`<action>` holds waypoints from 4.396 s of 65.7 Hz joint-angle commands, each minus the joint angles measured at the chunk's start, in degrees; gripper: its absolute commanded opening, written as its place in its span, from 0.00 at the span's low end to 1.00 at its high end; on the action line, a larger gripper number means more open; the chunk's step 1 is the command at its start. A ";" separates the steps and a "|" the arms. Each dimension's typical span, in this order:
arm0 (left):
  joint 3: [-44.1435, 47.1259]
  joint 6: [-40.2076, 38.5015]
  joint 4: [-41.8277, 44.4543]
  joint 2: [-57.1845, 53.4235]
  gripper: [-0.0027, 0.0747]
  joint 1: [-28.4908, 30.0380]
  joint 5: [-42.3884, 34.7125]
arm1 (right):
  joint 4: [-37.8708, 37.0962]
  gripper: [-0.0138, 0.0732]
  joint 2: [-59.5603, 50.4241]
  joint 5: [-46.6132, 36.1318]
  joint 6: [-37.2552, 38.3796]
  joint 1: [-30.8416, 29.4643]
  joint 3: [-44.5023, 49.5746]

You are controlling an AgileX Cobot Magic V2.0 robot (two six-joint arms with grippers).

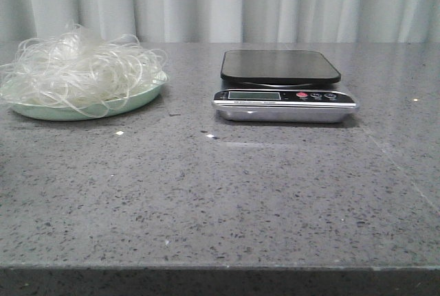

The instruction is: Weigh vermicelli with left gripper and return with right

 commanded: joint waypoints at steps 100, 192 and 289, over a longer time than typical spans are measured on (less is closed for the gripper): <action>-36.62 -0.83 -0.75 52.37 0.24 -5.04 26.36 | 0.21 0.37 -0.81 -4.68 -0.27 -0.01 -0.52; -80.92 -0.64 -1.79 75.67 0.74 -22.08 31.60 | 0.21 0.37 -0.81 -4.68 -0.27 -0.01 -0.52; -28.94 -3.60 6.46 14.24 0.49 -22.08 13.94 | 0.21 0.37 -0.81 -4.68 -0.27 -0.01 -0.52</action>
